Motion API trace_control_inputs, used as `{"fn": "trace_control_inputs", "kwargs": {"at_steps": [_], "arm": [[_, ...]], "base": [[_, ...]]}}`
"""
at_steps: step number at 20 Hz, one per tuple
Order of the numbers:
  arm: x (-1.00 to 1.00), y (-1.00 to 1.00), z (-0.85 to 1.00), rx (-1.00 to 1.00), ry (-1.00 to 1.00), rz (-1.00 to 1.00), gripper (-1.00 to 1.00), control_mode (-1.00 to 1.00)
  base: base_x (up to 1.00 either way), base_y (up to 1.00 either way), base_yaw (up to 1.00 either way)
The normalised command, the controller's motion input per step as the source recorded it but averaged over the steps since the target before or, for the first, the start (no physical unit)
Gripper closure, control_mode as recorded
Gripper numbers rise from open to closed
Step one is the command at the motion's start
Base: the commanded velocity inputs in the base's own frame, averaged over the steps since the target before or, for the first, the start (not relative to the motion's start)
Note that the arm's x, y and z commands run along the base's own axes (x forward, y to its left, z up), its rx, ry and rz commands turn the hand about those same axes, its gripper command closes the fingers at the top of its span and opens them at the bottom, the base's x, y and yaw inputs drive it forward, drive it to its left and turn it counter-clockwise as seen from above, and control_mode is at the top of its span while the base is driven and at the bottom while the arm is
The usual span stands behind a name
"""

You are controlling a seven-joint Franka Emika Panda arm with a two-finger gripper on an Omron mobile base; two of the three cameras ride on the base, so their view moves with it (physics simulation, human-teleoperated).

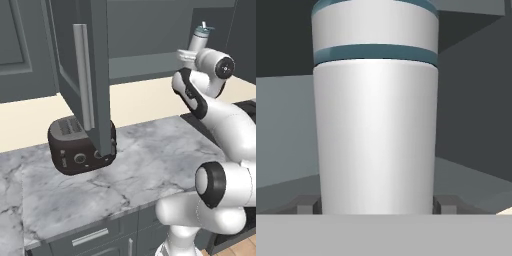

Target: Pick the milk, water bottle from the counter and place them in the open cabinet.

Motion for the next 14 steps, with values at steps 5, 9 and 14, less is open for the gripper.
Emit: {"fn": "trace_control_inputs", "kwargs": {"at_steps": [5,9,14], "arm": [[0.32,0.0,0.1,0.0,0.03,-0.01,1.0,-1.0],[0.3,0.0,0.11,0.0,0.1,-0.02,1.0,-1.0],[0.26,0.0,0.01,0.0,0.1,-0.02,1.0,-1.0]], "base": [[0.0,0.0,0.0],[0.0,0.0,0.0],[0.0,0.0,0.0]]}}
